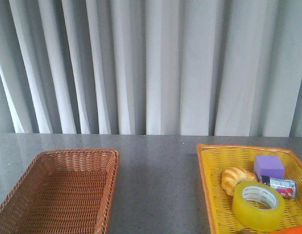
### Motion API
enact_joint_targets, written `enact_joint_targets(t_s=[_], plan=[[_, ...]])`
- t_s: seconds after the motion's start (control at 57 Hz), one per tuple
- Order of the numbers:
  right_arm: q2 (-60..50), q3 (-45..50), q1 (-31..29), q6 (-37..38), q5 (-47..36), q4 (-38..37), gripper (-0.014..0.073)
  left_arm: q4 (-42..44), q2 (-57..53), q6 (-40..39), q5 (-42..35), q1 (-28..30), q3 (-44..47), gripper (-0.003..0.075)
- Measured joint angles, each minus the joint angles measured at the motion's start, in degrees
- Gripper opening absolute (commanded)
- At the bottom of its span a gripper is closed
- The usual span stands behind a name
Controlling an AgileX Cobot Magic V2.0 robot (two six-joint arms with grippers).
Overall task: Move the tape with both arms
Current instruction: 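Move the right gripper down toward the yellow tape roll in the yellow basket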
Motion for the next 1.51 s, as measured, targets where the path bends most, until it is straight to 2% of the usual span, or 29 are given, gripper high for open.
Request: enact_joint_targets(t_s=[0.263, 0.438, 0.701, 0.859, 1.104, 1.315, 1.508], plan=[[0.00, 0.00, 0.00, 0.07, 0.05, 0.00, -0.0004, 0.00, 0.00, 0.00, -0.11, 0.00, 0.00, -0.0006], [0.00, -0.07, 0.00, 2.94, 1.24, 2.05, -0.0004, 0.00, 0.00, 0.00, -2.79, 0.00, -0.26, -0.0006], [2.44, -10.81, 0.00, 4.46, 6.92, 2.87, -0.0004, 0.00, 1.00, 0.00, -4.77, 0.00, -12.43, -0.0006], [10.03, -20.87, 0.00, 4.46, 10.95, 2.48, -0.0004, 0.00, 9.15, 0.06, -0.55, 0.00, -23.47, -0.0006], [24.01, -35.84, 0.00, 4.33, 20.76, 1.48, -0.0004, 0.00, 24.15, 2.99, 10.41, 0.00, -37.59, -0.0006], [31.44, -38.62, 0.00, 2.44, 26.46, 0.89, -0.0004, 0.00, 29.54, 3.49, 16.87, 0.00, -39.33, -0.0006], [33.37, -38.62, 0.00, 2.27, 29.50, 0.89, 0.0012, 0.00, 29.95, 3.49, 19.89, 0.00, -39.39, 0.0012]])
